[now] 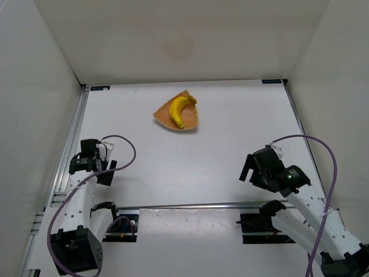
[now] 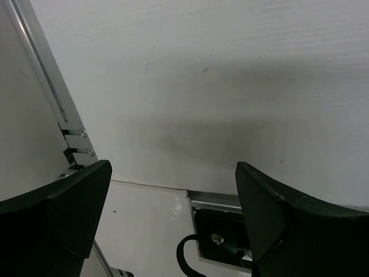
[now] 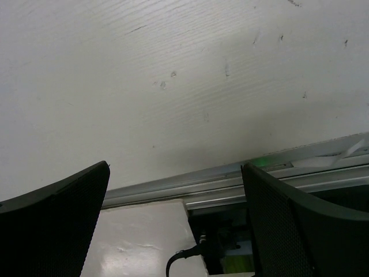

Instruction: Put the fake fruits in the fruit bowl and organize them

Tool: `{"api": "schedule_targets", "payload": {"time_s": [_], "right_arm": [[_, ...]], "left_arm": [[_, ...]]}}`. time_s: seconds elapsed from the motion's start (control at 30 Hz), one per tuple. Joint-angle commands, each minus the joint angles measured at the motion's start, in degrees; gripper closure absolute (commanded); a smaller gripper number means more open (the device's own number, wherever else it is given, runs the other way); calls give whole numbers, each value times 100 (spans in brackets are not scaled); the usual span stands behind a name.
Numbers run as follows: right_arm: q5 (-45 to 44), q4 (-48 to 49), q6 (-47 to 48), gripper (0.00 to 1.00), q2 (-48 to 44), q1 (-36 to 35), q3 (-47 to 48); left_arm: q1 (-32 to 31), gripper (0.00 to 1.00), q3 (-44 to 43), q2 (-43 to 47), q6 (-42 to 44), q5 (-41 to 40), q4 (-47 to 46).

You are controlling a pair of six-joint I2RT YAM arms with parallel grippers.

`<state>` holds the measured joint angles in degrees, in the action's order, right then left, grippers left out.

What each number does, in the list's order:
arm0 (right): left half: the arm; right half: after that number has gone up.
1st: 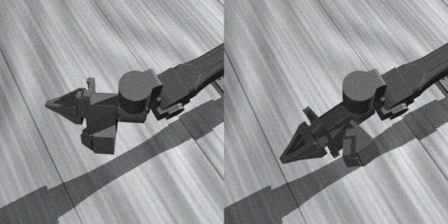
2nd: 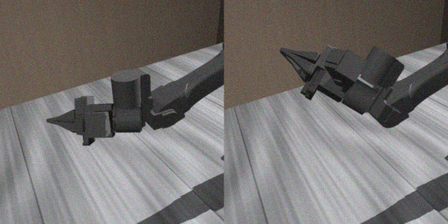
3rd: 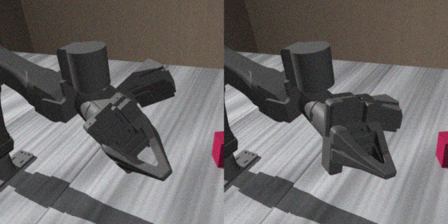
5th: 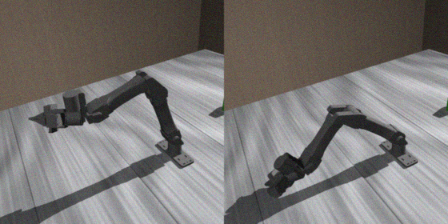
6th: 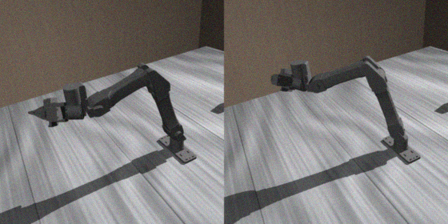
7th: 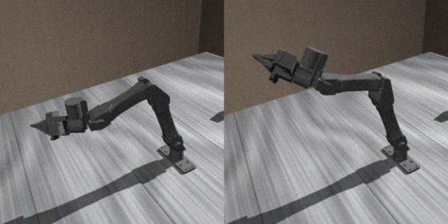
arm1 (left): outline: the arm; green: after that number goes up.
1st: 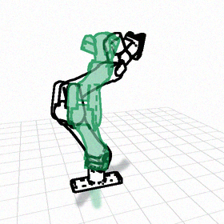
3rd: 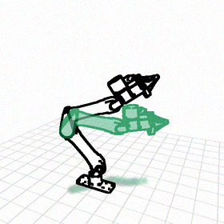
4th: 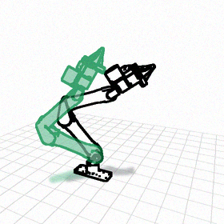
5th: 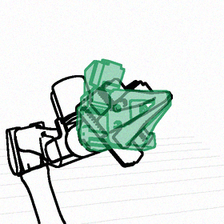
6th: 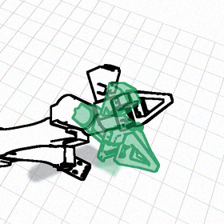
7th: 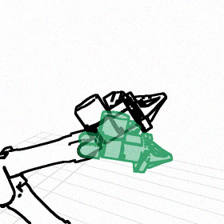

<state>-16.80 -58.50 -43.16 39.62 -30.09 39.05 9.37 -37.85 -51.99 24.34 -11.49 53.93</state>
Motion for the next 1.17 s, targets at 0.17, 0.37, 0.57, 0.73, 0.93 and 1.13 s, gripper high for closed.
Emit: {"api": "schedule_targets", "payload": {"time_s": [0.17, 0.37, 0.57, 0.73, 0.93, 1.13], "right_arm": [[396, -346, -1097, 0, -270, -252, -81], [335, -399, -1151, 0, -525, -252, -152], [388, -452, -1151, 0, -578, -252, -319], [440, -452, -1151, 0, -631, -252, -424], [440, -452, -1151, 0, -683, -252, -486], [502, -504, -1151, 0, -745, -252, -539]], "left_arm": [[-14, 0, 76, 760, 45, 76, 311], [-14, 0, 23, 822, -149, 260, 416], [-14, 0, -30, 936, 35, 498, 619], [-14, 0, 76, 1041, 36, 551, 671], [-14, 0, 76, 1041, 89, 604, 671], [-14, 0, 76, 1041, 89, 718, 723]]}}
